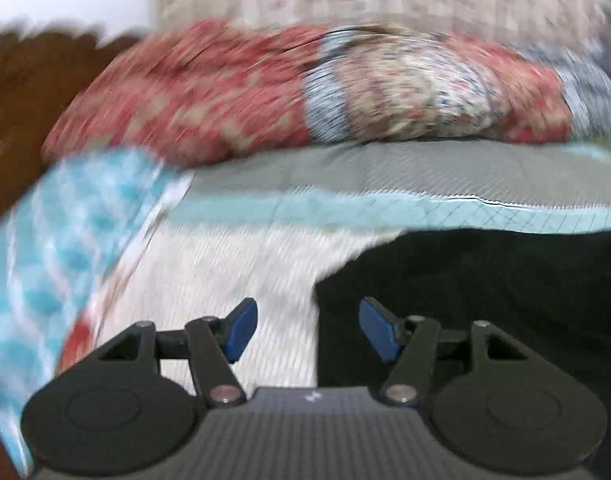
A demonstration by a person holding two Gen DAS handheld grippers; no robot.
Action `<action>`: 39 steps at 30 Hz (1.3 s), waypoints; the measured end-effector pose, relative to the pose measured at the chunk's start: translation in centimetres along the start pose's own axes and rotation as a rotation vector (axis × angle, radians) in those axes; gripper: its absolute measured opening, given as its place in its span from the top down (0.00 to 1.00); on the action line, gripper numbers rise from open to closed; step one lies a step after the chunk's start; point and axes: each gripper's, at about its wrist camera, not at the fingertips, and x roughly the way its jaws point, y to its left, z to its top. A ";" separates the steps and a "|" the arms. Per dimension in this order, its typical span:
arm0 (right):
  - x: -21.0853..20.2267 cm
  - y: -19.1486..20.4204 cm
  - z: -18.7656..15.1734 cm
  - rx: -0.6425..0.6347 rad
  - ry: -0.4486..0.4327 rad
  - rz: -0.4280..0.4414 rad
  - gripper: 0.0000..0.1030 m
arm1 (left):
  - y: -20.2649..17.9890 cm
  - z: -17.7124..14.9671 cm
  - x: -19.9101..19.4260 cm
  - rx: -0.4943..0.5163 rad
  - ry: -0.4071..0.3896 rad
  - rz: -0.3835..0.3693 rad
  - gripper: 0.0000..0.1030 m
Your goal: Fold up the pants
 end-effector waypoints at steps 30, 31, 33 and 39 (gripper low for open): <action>15.5 10.1 2.9 0.142 0.176 -0.142 0.95 | -10.2 -1.1 3.9 0.375 -0.238 -0.005 0.92; 13.9 9.9 2.9 0.154 0.162 -0.117 0.95 | -9.8 -1.3 2.7 0.366 -0.256 0.000 0.92; 10.7 9.2 2.8 0.172 0.135 -0.074 0.95 | -8.7 -2.1 0.0 0.337 -0.290 -0.003 0.91; 1.6 5.1 0.0 0.211 0.074 -0.015 0.95 | -6.8 -6.9 -7.4 0.272 -0.347 -0.014 0.91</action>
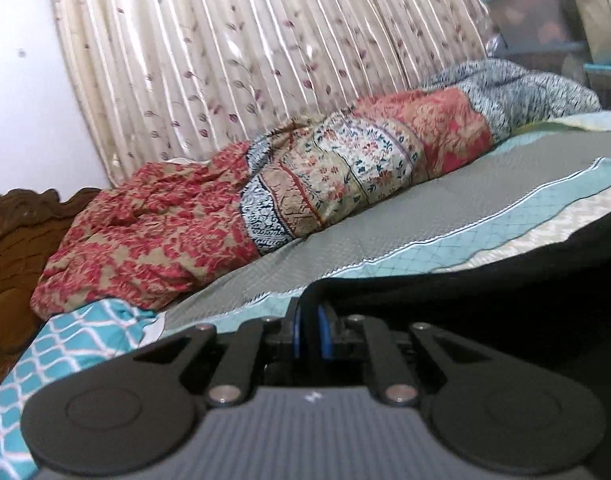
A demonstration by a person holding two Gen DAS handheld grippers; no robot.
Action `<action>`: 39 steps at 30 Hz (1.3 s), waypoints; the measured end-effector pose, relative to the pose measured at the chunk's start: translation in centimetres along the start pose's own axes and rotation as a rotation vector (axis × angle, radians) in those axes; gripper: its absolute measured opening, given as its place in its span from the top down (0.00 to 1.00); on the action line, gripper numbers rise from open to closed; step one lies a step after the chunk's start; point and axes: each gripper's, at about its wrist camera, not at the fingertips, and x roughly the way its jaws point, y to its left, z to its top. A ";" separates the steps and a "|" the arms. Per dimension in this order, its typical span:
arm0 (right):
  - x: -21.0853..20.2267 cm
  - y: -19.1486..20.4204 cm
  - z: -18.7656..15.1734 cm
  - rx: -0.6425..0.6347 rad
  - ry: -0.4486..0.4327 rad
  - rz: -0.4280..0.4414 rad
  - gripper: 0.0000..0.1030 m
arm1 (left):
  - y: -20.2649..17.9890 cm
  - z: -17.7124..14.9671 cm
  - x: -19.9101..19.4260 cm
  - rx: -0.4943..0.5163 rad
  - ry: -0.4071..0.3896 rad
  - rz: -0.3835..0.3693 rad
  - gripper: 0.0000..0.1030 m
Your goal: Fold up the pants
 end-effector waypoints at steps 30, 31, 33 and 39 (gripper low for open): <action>-10.8 -7.5 -10.4 -0.045 -0.272 -0.144 0.40 | 12.6 -11.7 -8.5 -0.782 0.230 -0.189 0.14; -10.6 -6.4 -10.8 -0.086 -0.253 -0.107 0.40 | 13.0 -11.6 -7.1 -0.821 0.238 -0.222 0.12; -9.7 -3.7 -12.2 -0.175 -0.179 -0.038 0.40 | 13.3 -11.3 -3.6 -0.876 0.294 -0.291 0.07; -5.1 3.3 -19.3 -0.301 0.122 0.112 0.40 | 8.7 -10.6 2.6 -0.814 0.434 -0.366 0.76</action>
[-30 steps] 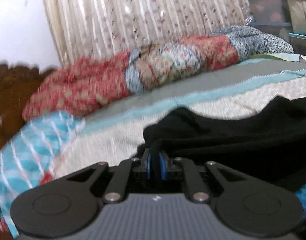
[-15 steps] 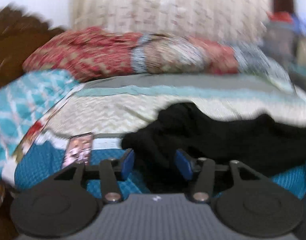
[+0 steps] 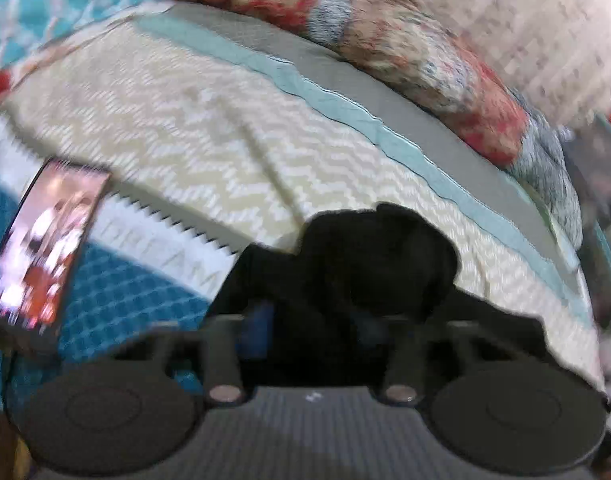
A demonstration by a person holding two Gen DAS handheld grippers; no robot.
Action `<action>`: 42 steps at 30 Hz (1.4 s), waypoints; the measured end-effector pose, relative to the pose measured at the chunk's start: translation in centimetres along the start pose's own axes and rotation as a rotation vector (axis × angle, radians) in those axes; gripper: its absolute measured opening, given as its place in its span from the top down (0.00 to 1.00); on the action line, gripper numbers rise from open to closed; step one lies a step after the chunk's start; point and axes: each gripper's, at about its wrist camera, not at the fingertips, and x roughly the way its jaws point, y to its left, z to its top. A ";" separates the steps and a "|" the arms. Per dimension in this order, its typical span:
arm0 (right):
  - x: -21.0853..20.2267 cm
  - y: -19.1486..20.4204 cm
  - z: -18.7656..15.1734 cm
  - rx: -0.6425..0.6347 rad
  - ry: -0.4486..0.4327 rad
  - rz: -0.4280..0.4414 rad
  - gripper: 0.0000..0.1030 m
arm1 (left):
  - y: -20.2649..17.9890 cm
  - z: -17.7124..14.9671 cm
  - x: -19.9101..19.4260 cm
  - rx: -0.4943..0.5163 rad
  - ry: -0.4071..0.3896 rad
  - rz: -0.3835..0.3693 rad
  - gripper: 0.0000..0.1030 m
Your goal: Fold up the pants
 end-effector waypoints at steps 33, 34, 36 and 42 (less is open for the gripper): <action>14.8 35.7 -15.1 -0.887 0.623 0.276 0.25 | 1.6 -12.4 -4.4 0.106 -0.236 -0.018 0.60; 16.5 34.3 -15.5 -0.806 0.714 0.261 0.35 | 1.9 -12.5 -4.5 0.103 -0.235 -0.027 0.61; 16.7 32.5 -15.4 -0.719 0.729 0.308 0.56 | 2.2 -12.7 -4.9 0.104 -0.245 -0.046 0.64; 10.8 34.8 -12.0 -0.710 0.493 0.686 0.79 | 3.0 -12.3 -7.9 0.101 -0.437 -0.058 0.68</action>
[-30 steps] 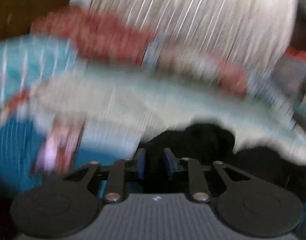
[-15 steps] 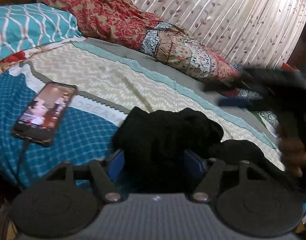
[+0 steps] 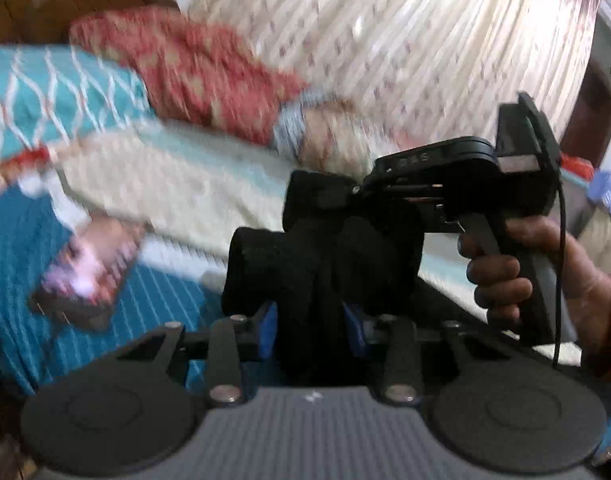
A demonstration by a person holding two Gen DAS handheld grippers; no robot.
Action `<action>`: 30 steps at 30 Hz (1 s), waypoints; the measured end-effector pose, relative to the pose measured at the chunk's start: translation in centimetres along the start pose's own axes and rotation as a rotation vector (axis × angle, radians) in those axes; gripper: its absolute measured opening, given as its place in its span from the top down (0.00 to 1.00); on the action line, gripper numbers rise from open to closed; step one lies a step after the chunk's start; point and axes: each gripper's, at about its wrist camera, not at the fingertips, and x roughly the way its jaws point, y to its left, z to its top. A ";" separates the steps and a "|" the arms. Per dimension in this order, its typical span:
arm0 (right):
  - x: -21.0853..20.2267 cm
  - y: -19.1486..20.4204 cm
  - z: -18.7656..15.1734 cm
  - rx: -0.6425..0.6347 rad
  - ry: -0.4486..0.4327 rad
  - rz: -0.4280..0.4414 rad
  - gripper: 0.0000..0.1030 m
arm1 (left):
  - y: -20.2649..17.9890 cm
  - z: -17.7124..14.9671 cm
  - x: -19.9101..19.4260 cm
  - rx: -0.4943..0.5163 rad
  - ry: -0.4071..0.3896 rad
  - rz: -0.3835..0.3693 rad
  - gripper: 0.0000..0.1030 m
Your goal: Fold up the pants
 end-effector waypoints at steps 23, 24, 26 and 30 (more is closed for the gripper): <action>-7.5 -3.1 -6.5 0.238 -0.187 -0.122 0.61 | 1.6 7.1 3.6 -0.110 0.015 -0.110 0.57; -7.6 -3.4 -7.5 0.266 -0.180 -0.128 0.61 | 0.3 7.3 4.8 -0.081 0.027 -0.141 0.61; -7.1 -3.9 -8.5 0.313 -0.141 -0.143 0.61 | -2.3 7.3 7.2 -0.017 0.070 -0.210 0.66; -6.2 -5.5 -11.8 0.384 -0.053 -0.205 0.61 | -5.5 5.8 11.9 0.174 0.131 -0.105 0.82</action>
